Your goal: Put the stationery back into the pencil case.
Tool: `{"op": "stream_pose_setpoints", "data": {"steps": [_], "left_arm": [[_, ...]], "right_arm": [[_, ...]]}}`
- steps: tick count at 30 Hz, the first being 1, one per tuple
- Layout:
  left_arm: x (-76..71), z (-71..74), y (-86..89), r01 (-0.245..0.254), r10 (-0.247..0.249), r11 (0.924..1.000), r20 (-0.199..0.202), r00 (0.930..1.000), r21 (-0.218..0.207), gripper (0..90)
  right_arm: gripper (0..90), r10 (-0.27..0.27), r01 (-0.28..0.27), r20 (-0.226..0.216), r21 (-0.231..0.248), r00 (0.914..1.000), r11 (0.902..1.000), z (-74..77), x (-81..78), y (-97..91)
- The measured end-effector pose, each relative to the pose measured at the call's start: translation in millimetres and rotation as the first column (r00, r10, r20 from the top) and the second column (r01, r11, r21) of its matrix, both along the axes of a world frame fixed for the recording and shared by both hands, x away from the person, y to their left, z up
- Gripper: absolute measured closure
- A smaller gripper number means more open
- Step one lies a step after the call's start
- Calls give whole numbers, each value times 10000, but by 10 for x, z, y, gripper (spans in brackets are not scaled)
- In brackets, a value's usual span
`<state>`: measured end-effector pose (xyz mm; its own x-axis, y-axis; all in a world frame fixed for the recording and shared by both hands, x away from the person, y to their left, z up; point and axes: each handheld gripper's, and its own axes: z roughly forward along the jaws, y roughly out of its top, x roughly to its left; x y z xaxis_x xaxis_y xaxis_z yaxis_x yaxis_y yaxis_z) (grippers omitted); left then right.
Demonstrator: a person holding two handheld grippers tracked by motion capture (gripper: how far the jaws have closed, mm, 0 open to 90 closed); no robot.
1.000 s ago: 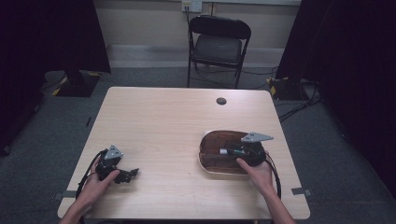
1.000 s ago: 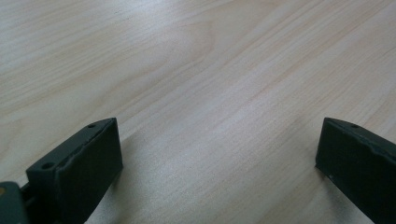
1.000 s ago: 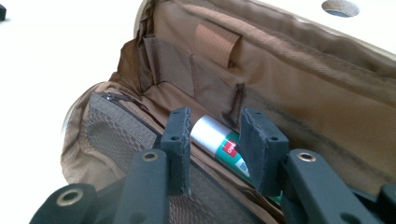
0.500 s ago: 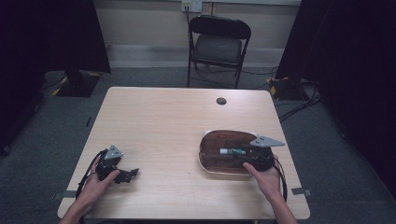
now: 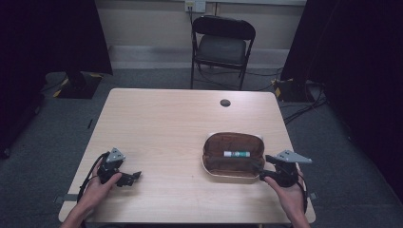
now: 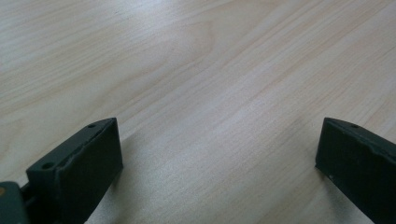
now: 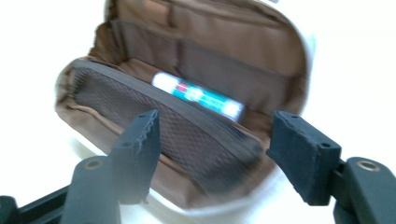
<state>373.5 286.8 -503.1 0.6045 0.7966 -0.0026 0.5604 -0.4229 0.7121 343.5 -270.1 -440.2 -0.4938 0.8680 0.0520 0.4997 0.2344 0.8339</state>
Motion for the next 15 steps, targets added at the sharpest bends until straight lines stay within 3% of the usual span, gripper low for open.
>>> {"op": "stream_pose_setpoints", "data": {"steps": [2, 6, 12, 13, 15], "left_arm": [[0, 0, 1, 5, -5, 10000, 1, 10000, 7, 0], [-1, 0, -1, -14, 14, 10000, 1, 10000, -14, 0], [0, 0, 0, 1, -1, 10000, 4, 10000, -3, 0], [1, 0, 1, 8, -8, 10000, 4, 10000, 6, 0], [0, 0, 1, 4, -4, 10000, 1, 10000, 12, 0]], "right_arm": [[301, -342, 346, -305, 104, 9989, 9993, -31, -36, -122], [288, -607, 599, -545, -166, 9967, 9981, -82, -45, -240], [226, -1191, 1123, -1122, -649, 9865, 9915, -252, 72, -438], [208, -1516, 1397, -1291, -973, 9800, 9854, -328, 109, -486], [213, -1611, 1449, -1418, -1181, 9767, 9824, -367, 125, -506]]}}
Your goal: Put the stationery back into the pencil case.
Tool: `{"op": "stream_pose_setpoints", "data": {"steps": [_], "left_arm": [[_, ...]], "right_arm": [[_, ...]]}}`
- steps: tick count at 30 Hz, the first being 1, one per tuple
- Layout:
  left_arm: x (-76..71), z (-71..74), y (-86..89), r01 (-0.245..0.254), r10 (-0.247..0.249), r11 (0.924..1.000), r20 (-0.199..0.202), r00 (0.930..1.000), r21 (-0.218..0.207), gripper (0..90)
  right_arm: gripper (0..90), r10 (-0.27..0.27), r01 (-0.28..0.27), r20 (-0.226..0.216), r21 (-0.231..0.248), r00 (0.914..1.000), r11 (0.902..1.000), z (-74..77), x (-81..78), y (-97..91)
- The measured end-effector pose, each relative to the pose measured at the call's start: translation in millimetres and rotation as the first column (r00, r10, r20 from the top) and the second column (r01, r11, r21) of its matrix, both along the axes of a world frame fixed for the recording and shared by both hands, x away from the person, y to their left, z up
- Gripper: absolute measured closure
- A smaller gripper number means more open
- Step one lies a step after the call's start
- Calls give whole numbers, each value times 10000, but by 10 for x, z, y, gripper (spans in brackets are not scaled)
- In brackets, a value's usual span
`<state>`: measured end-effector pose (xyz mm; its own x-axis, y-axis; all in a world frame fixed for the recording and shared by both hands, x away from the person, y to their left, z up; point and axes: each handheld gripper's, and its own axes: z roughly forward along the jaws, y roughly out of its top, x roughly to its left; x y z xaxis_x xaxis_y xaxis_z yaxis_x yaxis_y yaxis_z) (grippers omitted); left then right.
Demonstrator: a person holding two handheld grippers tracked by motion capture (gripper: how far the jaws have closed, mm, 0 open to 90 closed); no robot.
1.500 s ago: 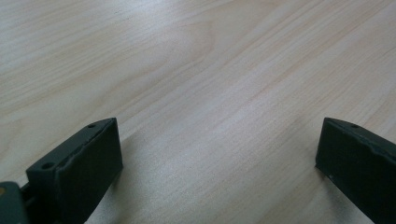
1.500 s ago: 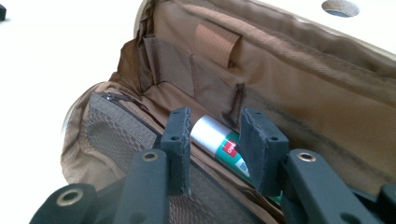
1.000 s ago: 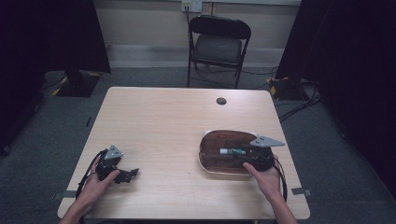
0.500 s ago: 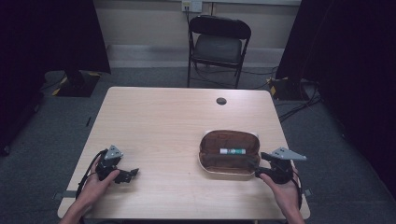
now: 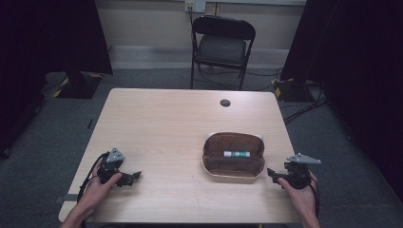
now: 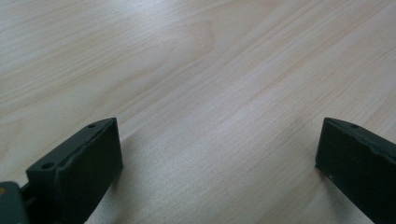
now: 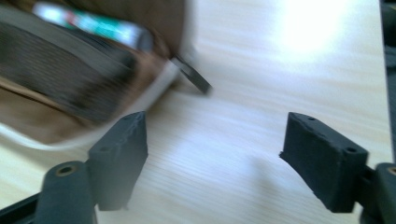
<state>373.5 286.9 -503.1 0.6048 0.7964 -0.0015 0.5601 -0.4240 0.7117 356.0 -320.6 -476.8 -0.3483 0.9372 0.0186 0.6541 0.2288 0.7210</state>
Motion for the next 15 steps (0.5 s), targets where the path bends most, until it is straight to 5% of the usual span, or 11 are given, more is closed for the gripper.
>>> {"op": "stream_pose_setpoints", "data": {"steps": [3, 10, 15], "left_arm": [[1, 0, 0, 7, -7, 10000, 1, 10000, -2, 0], [-1, -1, -2, -15, 15, 10000, 0, 10000, -30, 0], [0, -1, -2, -13, 13, 10000, -3, 10000, -27, 0]], "right_arm": [[203, -419, 407, -445, -276, 9981, 9988, -140, 33, -48], [152, -981, 987, 279, -191, 9948, 9949, -220, 16, 20], [152, -1026, 1034, 367, -194, 9940, 9945, -228, 12, 24]]}}
